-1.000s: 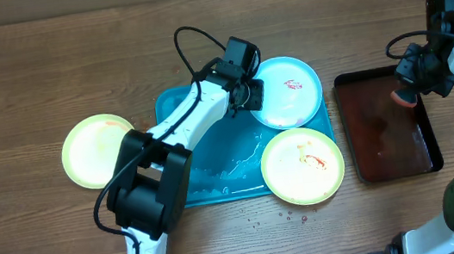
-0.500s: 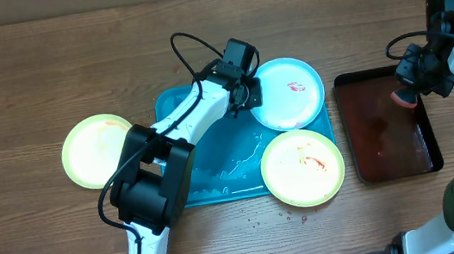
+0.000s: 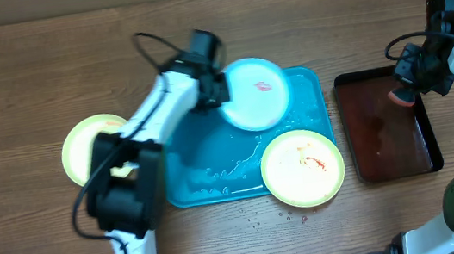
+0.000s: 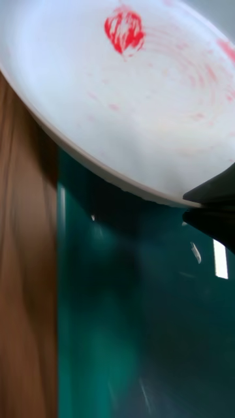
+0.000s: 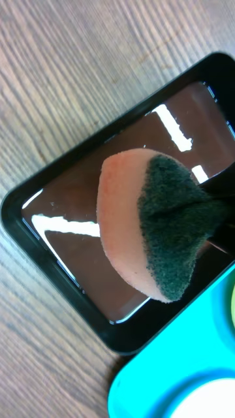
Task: Clean dirty plates on tray and stack at the side
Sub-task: 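Release the yellow plate and grasp the white plate rim with left gripper, then bring the sponge with the right gripper onto the white plate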
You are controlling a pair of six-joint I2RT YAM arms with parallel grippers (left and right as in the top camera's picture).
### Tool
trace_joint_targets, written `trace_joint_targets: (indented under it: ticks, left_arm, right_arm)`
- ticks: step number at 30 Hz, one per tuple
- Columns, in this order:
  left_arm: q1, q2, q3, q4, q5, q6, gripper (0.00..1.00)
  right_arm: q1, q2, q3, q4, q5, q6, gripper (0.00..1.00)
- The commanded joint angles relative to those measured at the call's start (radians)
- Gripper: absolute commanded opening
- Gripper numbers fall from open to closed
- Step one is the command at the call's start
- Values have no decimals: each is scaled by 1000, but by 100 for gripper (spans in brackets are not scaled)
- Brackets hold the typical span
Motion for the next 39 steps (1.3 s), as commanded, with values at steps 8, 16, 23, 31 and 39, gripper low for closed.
trace_joint_targets:
  ticks: [8, 16, 23, 31, 39]
  left_arm:
    - [73, -76, -34, -294, -70, 76, 4]
    - [74, -76, -227, -183, -92, 45, 4]
    - [83, -76, -347, -77, -89, 10, 4]
    - [85, -75, -398, -10, -88, -5, 4]
    - [109, -75, -398, -8, -56, 55, 4]
  right_arm:
    - [66, -10, 0, 68, -238, -77, 4]
    - [264, -9, 0, 156, -343, -38, 4]
    - [512, 24, -1, 335, -321, 110, 4]
    - [686, 140, -1, 440, -262, 203, 4]
    - [725, 282, -1, 454, -262, 224, 4]
